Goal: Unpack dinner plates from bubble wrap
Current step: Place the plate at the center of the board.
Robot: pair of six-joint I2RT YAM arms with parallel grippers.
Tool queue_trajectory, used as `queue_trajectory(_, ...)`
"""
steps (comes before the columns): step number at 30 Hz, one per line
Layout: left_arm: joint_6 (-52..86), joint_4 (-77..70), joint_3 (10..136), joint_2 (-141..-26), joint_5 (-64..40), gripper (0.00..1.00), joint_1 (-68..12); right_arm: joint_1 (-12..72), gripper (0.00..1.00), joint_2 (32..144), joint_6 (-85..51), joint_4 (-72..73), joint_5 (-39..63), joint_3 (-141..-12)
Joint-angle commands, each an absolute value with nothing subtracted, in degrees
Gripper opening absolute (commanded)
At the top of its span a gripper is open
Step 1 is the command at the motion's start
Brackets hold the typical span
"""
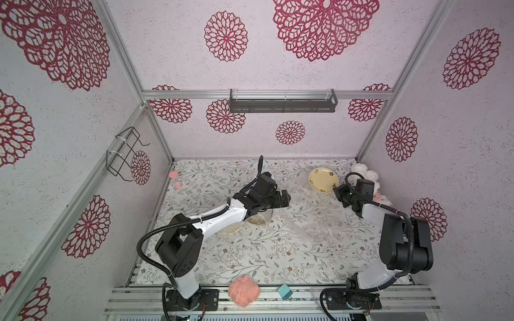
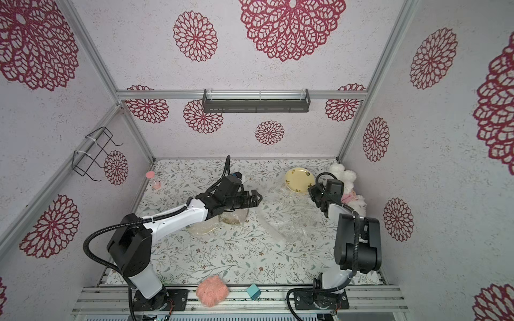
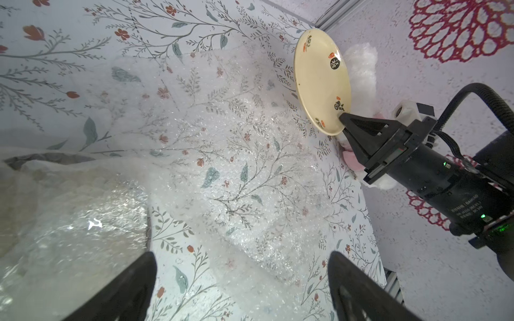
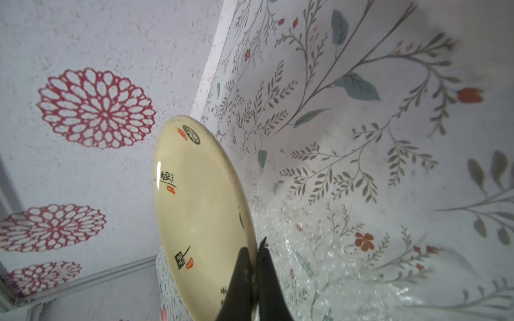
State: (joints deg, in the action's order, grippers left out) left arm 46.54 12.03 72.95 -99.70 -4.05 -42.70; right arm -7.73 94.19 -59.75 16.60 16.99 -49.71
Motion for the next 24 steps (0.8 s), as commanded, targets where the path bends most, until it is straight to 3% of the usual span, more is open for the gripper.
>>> queue_trajectory(1,45.7,11.8,72.3,-97.1,-3.4,0.97,-42.3,-7.5,0.00,94.6,-66.2,20.0,10.4,-52.1)
queue_trajectory(12,44.7,10.8,69.7,-95.2,-5.2,0.97,-41.1,-3.6,0.00,96.5,-71.5,17.8,-4.2,-53.5)
queue_trajectory(24,44.2,11.4,67.3,-93.4,-7.2,0.97,-40.9,-1.4,0.00,99.6,-71.4,17.9,-11.1,-54.4)
